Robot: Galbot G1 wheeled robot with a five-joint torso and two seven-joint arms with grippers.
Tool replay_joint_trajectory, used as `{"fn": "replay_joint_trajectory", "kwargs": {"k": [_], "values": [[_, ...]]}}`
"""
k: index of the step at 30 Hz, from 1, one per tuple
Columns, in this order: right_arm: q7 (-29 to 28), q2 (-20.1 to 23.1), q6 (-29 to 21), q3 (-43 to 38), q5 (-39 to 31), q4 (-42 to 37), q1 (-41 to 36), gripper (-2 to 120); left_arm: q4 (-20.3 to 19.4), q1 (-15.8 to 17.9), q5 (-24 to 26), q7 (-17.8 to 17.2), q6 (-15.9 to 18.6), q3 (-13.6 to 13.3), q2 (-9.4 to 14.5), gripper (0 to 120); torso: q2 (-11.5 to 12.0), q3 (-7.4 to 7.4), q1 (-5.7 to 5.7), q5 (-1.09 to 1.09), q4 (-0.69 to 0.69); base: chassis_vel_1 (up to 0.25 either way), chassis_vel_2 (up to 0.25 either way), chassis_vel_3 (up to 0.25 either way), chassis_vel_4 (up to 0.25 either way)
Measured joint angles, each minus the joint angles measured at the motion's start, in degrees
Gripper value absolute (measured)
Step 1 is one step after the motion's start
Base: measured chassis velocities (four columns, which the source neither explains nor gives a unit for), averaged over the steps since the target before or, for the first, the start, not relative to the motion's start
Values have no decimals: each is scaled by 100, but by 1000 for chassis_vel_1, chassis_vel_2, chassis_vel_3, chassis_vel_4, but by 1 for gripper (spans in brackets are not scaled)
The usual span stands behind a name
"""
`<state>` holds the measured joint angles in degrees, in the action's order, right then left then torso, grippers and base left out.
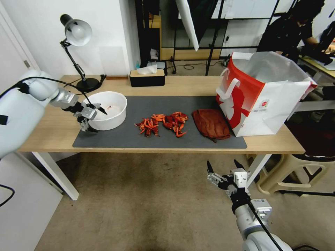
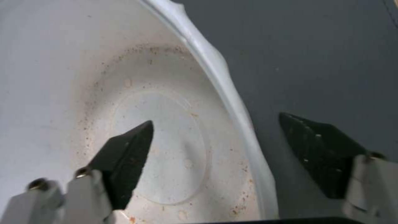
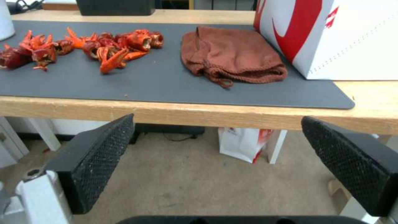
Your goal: Sweep shrimp from table into container with towel, then put container into takeout bag.
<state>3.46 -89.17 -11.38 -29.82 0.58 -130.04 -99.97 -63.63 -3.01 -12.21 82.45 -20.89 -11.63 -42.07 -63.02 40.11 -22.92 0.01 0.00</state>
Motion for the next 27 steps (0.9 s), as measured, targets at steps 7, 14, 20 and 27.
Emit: {"fn": "replay_joint_trajectory", "kwargs": {"k": [7,14,20,27], "values": [[-8,-37,35,9,36,34,-18,100,140,110,-58,239,-75,-93,-118,49,0,0,0,0,0,0,0,0,0],[-11,-71,49,28,81,42,-33,100,102,98,-112,253,-170,-161,-120,21,-1,0,0,0,0,0,0,0,0],[-16,-78,51,32,89,14,-61,100,83,98,-102,266,-195,-172,-93,3,-1,0,0,-1,0,0,0,0,0],[-17,-75,46,37,74,-57,-102,100,-15,112,42,291,-254,-196,44,0,-1,0,0,-1,0,0,0,0,0]]}}
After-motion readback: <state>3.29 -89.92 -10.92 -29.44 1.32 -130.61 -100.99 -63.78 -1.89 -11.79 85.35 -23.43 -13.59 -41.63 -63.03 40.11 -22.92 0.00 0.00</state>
